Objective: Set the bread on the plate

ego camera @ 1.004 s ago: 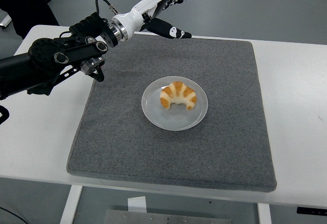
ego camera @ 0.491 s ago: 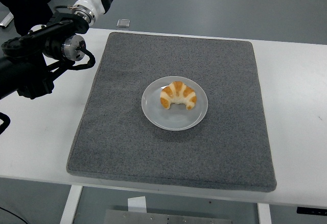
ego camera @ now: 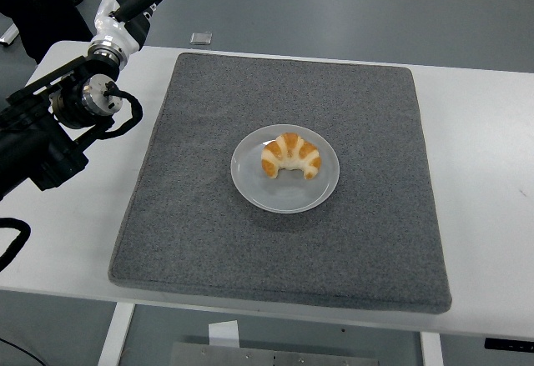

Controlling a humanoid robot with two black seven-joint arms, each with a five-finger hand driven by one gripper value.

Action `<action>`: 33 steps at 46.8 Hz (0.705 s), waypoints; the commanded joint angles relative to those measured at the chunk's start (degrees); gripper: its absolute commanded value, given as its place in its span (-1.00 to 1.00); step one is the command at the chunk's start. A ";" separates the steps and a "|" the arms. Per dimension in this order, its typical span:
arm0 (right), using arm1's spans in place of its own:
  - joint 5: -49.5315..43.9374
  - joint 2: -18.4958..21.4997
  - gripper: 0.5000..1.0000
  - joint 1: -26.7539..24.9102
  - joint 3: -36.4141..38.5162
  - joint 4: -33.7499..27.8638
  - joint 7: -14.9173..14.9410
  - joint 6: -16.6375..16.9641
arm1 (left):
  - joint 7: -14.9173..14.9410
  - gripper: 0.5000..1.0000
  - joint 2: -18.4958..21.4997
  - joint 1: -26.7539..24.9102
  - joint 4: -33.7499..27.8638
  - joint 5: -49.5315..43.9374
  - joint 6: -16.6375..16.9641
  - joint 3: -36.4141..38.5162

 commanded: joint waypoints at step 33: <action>0.08 0.00 0.81 0.49 0.19 0.26 0.06 -0.06 | -0.48 1.00 -3.13 2.28 3.13 0.09 -3.09 -4.07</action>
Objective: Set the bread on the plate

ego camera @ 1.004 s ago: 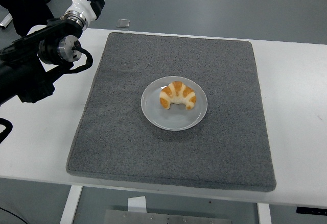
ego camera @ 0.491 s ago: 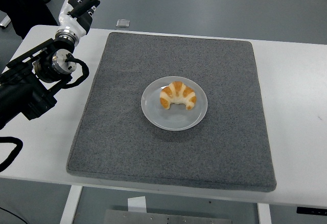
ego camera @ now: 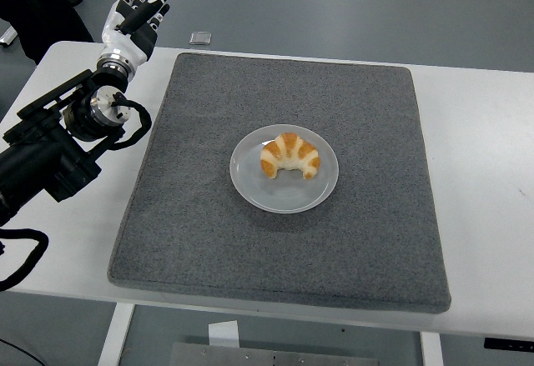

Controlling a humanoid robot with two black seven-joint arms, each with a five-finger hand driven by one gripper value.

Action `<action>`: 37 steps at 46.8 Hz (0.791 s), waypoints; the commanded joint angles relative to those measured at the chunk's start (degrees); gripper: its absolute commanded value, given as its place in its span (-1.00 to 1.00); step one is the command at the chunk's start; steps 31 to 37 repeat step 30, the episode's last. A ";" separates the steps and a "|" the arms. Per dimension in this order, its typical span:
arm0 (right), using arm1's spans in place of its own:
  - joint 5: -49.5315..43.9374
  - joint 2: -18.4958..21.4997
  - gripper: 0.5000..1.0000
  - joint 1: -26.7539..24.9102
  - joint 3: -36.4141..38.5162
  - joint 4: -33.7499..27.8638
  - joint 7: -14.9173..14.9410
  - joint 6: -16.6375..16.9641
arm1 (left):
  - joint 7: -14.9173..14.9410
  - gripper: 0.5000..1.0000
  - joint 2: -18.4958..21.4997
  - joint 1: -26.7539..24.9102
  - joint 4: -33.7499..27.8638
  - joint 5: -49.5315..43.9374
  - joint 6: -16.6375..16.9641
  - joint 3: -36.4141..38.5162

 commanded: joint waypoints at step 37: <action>0.26 0.00 0.81 0.00 0.17 -0.09 0.26 -0.21 | -2.81 1.00 -4.18 1.35 3.24 0.13 -1.08 -3.61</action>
